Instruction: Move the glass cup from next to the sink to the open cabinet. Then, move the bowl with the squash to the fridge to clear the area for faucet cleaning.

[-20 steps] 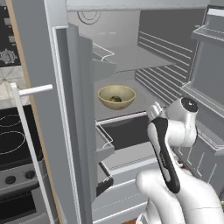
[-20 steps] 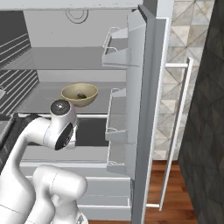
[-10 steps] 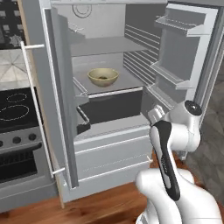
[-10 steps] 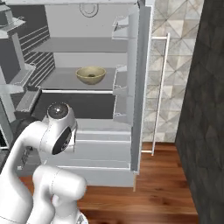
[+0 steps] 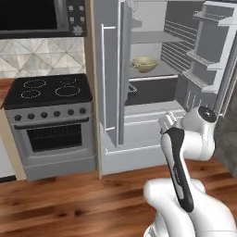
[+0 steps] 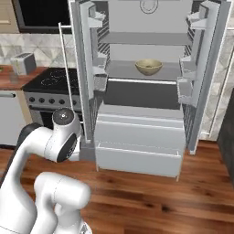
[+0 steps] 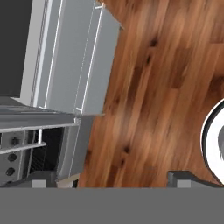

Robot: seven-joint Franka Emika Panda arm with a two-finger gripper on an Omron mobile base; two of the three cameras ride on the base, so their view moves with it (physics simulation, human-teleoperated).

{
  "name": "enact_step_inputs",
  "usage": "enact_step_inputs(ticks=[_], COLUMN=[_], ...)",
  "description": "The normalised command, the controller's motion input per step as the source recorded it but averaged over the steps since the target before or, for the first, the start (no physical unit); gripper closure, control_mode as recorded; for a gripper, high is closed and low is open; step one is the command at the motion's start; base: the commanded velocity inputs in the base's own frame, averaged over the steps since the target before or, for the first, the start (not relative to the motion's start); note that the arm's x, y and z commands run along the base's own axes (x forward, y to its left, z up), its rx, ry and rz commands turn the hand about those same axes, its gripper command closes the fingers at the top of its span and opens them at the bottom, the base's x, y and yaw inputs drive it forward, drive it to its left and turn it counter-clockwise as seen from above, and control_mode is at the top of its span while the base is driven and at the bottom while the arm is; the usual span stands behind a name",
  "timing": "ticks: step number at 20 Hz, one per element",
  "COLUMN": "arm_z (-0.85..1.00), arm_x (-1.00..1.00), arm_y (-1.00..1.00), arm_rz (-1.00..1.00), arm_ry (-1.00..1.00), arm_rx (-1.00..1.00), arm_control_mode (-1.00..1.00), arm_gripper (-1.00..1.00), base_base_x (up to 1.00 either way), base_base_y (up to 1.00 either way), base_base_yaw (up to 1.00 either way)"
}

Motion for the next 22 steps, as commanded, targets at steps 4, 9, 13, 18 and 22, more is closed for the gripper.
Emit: enact_step_inputs(ticks=[4,9,13,18,22], arm_z=[0.0,0.0,0.0,0.0,0.0], arm_x=[0.0,0.0,0.0,0.0,0.0], arm_y=[0.0,0.0,0.0,0.0,0.0], arm_rz=[0.0,0.0,0.0,0.0,0.0], arm_ry=[0.0,0.0,0.0,0.0,0.0], arm_rx=[0.0,0.0,0.0,0.0,0.0], arm_control_mode=[1.0,1.0,1.0,1.0,1.0], arm_gripper=[-1.0,-1.0,-1.0,-1.0,-1.0], base_base_x=[-1.0,-0.76,0.3,1.0,1.0], base_base_y=[1.0,1.0,1.0,1.0,0.79], base_base_yaw=[0.3,0.33,0.12,-0.11,-0.22])
